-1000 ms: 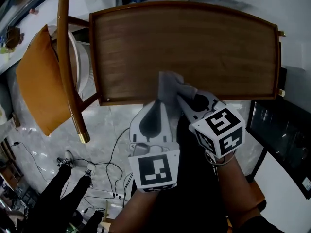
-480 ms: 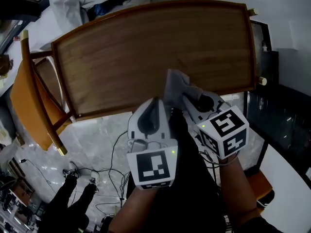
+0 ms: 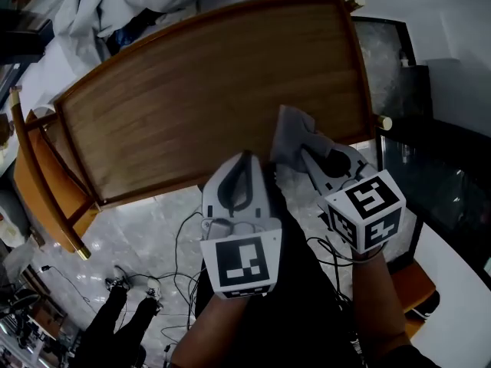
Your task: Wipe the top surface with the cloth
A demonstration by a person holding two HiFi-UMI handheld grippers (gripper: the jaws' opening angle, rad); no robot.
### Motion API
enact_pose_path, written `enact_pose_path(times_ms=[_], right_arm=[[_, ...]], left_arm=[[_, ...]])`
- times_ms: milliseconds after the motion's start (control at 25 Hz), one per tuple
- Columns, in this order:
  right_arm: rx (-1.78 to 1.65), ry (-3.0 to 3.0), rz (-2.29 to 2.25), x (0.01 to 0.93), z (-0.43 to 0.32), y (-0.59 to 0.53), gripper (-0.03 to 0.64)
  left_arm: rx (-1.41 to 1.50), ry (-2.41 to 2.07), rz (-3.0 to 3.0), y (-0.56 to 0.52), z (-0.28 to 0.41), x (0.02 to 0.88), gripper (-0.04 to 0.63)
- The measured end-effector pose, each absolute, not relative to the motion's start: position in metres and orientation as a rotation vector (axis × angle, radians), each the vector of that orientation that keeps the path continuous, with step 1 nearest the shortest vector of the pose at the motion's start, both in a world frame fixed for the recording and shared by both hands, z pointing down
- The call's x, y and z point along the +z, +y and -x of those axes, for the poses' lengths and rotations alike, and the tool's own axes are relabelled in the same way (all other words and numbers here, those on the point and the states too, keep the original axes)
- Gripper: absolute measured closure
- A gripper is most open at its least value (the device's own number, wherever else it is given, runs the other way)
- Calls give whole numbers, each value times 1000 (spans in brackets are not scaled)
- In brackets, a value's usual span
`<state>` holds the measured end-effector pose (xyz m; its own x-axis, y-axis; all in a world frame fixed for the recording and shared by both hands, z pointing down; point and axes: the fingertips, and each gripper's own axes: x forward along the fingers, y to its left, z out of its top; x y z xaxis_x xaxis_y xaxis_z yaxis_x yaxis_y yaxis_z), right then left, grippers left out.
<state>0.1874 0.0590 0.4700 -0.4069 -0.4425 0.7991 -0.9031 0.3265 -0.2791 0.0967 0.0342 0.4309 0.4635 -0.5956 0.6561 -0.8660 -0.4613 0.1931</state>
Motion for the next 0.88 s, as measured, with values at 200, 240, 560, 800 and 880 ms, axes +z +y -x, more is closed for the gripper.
enact_pose_path(times_ms=[200, 240, 560, 800, 880], right_arm=[[971, -1946, -1246, 467, -227, 62, 589], [968, -1938, -1255, 466, -234, 63, 589], [958, -1878, -1342, 461, -281, 68, 589], [928, -1843, -1370, 459, -304, 75, 589], [915, -1835, -1379, 458, -310, 77, 589]], left_arm=[[723, -1171, -2233, 36, -125, 432, 584], [723, -1165, -2239, 36, -130, 432, 584], [741, -1112, -2274, 37, -164, 431, 584], [746, -1094, -2290, 37, -181, 431, 584], [745, -1093, -2294, 37, -184, 430, 584]])
